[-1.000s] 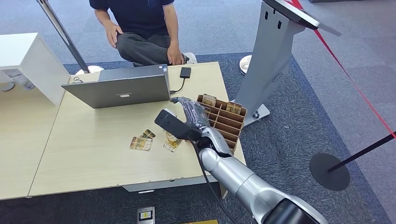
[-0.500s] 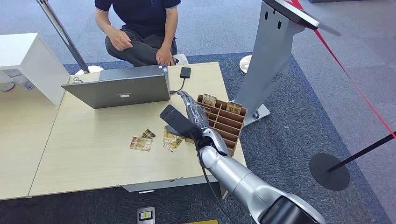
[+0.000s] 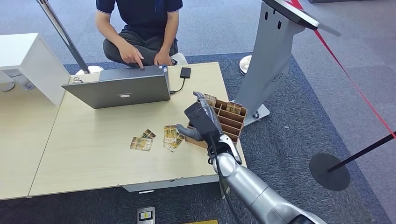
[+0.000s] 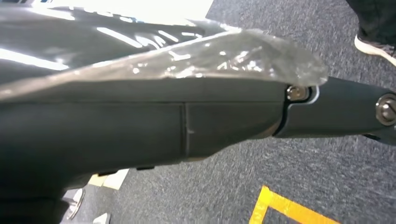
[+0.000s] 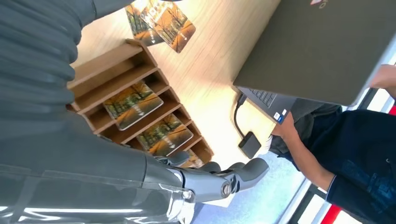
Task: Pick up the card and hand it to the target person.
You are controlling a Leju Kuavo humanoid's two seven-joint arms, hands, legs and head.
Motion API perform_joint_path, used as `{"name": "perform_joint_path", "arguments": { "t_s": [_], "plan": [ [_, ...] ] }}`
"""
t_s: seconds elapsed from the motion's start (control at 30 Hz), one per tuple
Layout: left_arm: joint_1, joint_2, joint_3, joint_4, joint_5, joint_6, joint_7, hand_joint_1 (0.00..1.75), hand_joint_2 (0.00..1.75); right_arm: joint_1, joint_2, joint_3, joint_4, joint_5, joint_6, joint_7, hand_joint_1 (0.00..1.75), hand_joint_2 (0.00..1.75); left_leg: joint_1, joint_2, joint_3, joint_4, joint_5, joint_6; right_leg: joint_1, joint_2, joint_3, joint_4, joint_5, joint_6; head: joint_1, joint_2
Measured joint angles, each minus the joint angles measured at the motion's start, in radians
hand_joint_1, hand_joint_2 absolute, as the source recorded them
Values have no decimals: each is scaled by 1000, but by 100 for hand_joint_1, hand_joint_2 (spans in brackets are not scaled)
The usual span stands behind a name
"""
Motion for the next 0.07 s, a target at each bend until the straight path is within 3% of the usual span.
{"name": "perform_joint_path", "arguments": {
  "t_s": [0.07],
  "plan": [
    [1,-1,0,0,5,-4,-7,0,0,25,-18,-5,-49,10,-6,15,0,175,0,0,0,0,0,0,0,0,0,0,0,0,0,0]
  ]
}}
